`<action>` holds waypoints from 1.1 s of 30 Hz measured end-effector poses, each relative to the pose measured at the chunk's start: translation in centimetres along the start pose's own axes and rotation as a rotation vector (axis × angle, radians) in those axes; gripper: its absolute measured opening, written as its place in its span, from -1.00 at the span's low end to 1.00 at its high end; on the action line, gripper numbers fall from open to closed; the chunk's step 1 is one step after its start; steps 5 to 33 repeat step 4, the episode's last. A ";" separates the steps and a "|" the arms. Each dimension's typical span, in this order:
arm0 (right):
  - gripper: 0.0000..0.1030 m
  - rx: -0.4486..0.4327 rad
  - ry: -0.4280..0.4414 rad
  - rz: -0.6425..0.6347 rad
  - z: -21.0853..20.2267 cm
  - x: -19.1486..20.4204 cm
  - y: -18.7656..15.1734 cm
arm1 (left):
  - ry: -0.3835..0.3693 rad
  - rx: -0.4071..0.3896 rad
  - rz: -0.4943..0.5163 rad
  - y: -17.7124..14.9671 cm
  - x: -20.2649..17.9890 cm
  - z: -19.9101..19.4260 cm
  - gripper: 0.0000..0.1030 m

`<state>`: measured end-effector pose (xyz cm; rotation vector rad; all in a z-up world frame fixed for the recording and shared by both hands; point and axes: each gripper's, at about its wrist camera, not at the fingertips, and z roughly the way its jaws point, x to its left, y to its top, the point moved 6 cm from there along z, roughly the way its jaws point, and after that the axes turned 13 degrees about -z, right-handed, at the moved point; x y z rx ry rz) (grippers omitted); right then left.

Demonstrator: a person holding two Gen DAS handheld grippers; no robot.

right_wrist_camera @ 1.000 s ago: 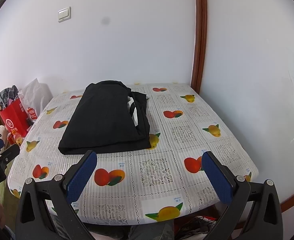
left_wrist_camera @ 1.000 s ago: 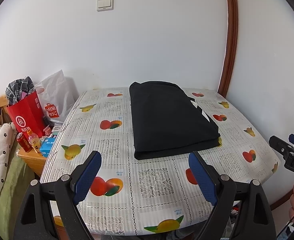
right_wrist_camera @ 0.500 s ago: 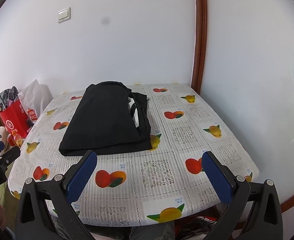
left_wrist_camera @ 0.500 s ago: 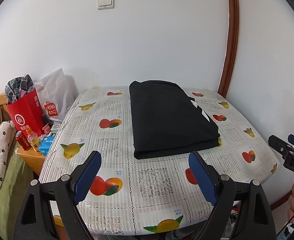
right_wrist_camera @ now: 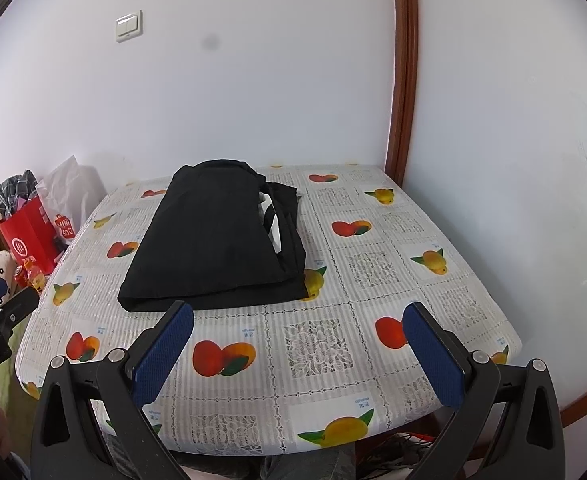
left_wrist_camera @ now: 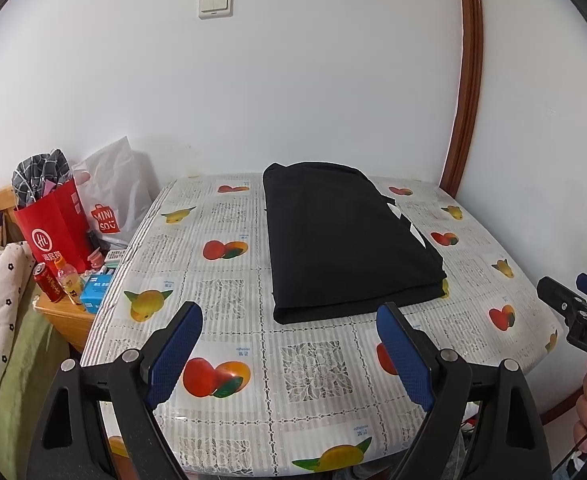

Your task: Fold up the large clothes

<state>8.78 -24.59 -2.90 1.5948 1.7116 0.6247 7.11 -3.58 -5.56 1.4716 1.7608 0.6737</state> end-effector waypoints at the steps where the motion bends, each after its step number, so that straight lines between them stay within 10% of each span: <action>1: 0.99 -0.002 0.001 0.000 0.0 0.1 0.0 | 0.000 -0.001 -0.001 0.1 0.0 0.0 0.71; 33: 0.99 -0.002 0.001 -0.004 0.2 0.2 0.3 | 0.006 -0.008 -0.003 0.5 0.2 0.4 0.71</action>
